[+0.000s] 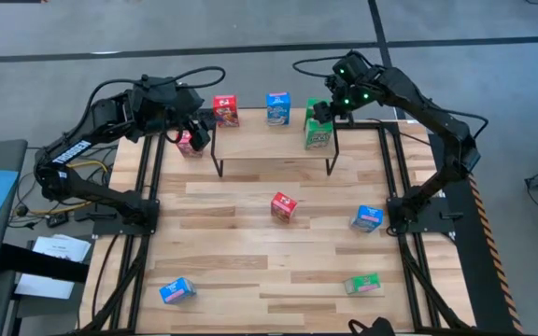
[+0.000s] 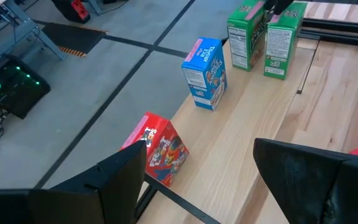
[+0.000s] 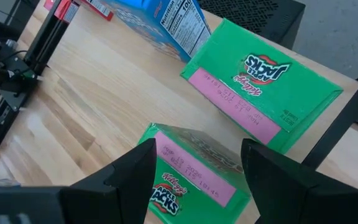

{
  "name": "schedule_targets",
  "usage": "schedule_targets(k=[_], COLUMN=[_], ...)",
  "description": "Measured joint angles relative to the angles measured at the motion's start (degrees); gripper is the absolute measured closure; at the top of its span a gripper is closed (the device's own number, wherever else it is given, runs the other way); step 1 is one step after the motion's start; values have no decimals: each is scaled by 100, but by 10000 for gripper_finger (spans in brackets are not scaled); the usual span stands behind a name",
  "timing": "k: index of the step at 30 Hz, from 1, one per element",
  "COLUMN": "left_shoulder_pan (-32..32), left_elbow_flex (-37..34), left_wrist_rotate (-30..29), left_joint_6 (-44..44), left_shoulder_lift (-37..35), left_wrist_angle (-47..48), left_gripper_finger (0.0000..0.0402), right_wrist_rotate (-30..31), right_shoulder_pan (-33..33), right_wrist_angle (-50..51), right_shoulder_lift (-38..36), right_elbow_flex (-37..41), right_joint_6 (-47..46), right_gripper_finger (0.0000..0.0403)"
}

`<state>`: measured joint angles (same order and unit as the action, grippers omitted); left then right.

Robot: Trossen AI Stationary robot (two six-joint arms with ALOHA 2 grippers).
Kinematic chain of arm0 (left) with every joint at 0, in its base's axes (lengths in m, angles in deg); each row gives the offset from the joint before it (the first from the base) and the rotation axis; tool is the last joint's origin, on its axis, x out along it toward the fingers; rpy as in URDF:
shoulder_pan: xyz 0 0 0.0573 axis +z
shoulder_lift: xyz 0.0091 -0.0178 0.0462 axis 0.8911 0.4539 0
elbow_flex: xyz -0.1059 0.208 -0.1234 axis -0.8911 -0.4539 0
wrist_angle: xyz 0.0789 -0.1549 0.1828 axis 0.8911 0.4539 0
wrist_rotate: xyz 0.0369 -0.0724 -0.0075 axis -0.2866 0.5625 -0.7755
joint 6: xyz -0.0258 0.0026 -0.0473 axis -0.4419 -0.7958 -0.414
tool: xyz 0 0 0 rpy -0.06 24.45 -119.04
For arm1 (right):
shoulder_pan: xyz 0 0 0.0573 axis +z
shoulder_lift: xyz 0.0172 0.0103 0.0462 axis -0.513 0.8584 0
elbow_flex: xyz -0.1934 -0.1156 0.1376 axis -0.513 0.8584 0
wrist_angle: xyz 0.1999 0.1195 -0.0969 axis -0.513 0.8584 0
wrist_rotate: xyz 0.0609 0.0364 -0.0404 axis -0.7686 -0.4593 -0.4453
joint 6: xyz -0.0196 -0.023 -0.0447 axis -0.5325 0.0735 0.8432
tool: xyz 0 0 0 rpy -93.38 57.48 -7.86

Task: Stack cereal on shelf
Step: Adjust the green cereal boxes on the shelf, then put the top blue cereal box on the shelf aligned with the other blue cereal box

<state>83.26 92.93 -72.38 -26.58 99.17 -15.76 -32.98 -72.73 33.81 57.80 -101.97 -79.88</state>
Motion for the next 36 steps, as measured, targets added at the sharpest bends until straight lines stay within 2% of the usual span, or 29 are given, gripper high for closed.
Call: schedule_targets(k=[6, 16, 20, 27, 32, 36], left_shoulder_pan=[0, 0, 0, 0, 0, 0], left_elbow_flex=[0, 0, 0, 0, 0, 0], left_wrist_rotate=[0, 0, 0, 0, 0, 0], left_joint_6=[0, 0, 0, -12, -133, -141], left_shoulder_lift=[0, 0, 0, 0, 0, 0], left_wrist_angle=[2, 1, 4, 9, 33, 33], left_gripper_finger=[116, 116, 116, 116, 116, 116], right_wrist_rotate=[-10, -11, -26, -21, 26, 342], right_shoulder_pan=[33, 138, 206, 438, 833, 1234], right_wrist_angle=[119, 412, 728, 1923, 2519, 2836], right_shoulder_lift=[-46, -46, -46, -46, -131, -185], right_elbow_flex=[-56, -742, -1060, -1445, -1460, -1458], right_joint_6=[2, 100, 296, 825, 1154, 1207], right_gripper_finger=[143, 143, 143, 143, 143, 143])
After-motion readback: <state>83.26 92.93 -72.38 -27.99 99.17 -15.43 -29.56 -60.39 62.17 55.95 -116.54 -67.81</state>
